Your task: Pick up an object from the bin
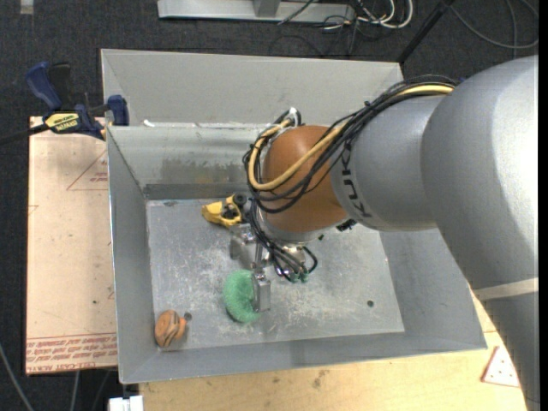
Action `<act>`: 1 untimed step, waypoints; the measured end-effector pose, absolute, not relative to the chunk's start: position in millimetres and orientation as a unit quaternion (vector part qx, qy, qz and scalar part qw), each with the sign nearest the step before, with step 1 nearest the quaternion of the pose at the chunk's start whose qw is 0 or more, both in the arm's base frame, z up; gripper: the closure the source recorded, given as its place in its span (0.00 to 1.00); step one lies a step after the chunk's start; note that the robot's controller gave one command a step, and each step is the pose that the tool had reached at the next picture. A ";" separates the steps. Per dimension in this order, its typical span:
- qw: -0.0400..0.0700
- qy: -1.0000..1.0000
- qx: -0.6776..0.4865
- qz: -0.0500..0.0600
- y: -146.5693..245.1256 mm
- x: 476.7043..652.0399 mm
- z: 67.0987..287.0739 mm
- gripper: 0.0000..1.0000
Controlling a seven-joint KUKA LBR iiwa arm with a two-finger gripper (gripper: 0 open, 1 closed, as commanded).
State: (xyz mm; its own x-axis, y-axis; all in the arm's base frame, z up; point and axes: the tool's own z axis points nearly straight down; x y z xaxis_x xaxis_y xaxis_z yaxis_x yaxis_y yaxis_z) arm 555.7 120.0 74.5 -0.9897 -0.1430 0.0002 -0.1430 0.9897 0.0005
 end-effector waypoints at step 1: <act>0.001 -0.998 0.061 -0.001 126.4 553.7 70.5 1.00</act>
Offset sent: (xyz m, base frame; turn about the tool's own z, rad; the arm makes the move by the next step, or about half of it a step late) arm 0.0000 0.0000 0.0000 0.0000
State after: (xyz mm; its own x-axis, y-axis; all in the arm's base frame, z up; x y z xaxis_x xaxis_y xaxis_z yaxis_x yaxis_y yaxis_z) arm 553.7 126.4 70.5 -0.9926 -0.1212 0.0013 -0.1212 0.9926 0.0028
